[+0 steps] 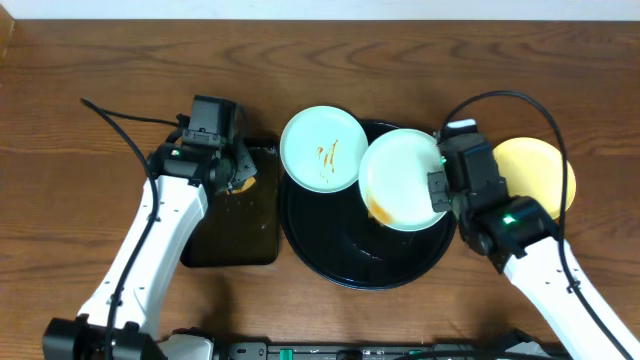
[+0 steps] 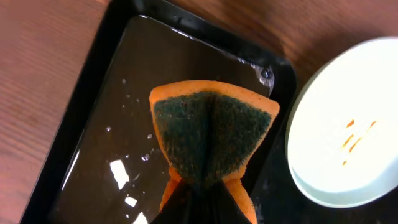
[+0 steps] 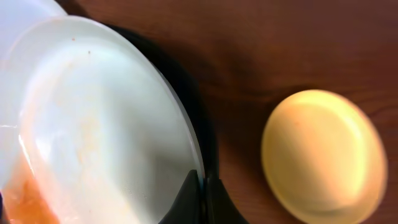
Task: Clean dirty plates on tray and stack at the side
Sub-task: 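Set sponge in rectangular tray with left, lift green plate with right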
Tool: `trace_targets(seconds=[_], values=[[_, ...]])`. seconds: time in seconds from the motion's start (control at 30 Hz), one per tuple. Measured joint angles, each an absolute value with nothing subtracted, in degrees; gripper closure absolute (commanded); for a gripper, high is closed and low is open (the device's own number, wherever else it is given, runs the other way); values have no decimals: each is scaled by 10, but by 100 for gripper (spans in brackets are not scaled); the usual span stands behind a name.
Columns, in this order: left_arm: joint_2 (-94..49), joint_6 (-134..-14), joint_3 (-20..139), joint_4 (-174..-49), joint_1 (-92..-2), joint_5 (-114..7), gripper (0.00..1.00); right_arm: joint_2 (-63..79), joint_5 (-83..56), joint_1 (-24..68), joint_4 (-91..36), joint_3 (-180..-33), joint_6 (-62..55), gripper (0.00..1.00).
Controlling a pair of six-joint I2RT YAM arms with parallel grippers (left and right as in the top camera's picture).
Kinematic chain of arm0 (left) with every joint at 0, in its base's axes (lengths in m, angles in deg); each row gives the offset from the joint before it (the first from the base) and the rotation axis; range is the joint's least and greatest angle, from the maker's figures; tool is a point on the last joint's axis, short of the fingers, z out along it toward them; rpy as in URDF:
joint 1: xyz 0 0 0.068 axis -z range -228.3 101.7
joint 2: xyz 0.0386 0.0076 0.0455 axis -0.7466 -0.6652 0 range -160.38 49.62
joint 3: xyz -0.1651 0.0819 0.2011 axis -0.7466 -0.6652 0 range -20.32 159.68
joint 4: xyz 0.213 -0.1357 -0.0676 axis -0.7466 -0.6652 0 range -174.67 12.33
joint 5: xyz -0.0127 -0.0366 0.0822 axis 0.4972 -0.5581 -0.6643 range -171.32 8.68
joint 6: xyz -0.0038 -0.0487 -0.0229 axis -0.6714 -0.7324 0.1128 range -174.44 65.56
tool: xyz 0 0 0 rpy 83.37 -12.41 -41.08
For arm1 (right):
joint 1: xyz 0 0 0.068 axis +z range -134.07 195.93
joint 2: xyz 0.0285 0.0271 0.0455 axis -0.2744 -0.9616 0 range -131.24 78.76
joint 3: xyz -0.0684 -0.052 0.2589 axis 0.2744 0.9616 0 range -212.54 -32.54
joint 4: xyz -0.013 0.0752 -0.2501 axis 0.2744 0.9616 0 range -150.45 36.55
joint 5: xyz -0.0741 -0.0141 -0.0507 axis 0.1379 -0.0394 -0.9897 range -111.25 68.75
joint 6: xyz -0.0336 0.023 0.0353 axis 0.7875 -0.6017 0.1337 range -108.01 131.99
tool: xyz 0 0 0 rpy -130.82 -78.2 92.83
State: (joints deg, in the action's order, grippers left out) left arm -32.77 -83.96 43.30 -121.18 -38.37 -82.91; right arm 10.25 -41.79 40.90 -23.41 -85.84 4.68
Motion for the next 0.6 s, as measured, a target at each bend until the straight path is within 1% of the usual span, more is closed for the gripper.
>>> trace_targets(seconds=[0.17, 0.27, 0.47, 0.6], values=[[-366, -788, 433, -1213, -384, -812, 93, 103, -503, 424, -247, -858, 77, 99], [-393, -770, 433, -1214, -384, -810, 93, 103, -545, 448, -265, -858, 103, 99], [-428, -755, 431, -1214, -384, -804, 93, 103, -625, 515, -286, -858, 168, 99], [-429, -753, 431, -1214, -384, -804, 93, 103, -682, 527, -296, -858, 190, 99]])
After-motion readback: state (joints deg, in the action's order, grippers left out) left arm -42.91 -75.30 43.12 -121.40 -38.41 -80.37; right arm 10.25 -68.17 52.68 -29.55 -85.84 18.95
